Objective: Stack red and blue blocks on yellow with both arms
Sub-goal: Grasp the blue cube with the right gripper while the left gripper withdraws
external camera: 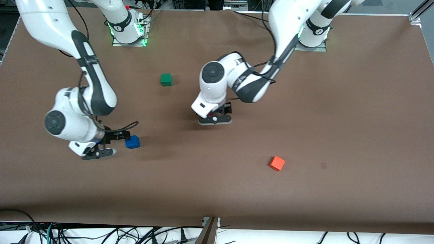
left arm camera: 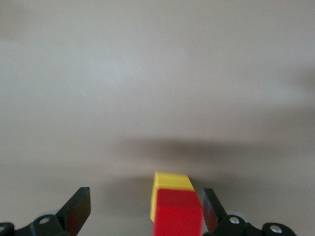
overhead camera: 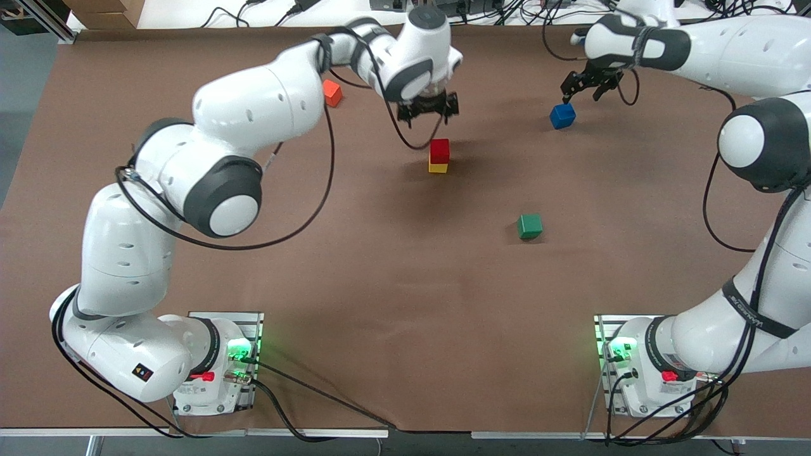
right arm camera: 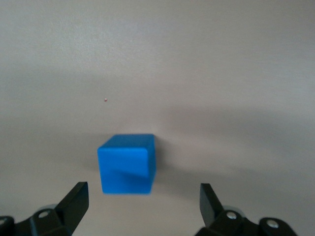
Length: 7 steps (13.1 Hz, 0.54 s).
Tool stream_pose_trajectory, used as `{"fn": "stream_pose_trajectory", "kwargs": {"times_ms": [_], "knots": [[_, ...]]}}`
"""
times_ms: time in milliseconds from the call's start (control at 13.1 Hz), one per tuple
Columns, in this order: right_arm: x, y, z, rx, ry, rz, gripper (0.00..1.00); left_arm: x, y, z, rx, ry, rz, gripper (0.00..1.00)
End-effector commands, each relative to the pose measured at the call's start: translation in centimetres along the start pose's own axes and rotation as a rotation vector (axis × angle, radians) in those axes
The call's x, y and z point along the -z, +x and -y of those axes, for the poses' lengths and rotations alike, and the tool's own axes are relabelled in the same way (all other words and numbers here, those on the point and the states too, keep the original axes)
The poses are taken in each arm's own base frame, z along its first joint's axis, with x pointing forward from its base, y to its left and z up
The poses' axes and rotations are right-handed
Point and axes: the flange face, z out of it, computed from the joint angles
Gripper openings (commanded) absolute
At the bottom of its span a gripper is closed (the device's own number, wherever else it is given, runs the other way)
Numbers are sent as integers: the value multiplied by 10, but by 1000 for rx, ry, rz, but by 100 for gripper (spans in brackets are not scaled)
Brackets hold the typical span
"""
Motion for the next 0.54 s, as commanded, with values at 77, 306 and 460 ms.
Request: {"fn": "stream_pose_trajectory", "kwargs": {"times_ms": [77, 306, 460], "knots": [[-17, -11, 6, 2, 14, -21, 100, 68, 64, 67, 2, -22, -53, 100], [-39, -11, 4, -6, 13, -33, 98, 114, 115, 134, 5, -43, -98, 100], [-40, -11, 9, -52, 33, -30, 94, 146, 134, 188, -26, 4, -70, 100]]}}
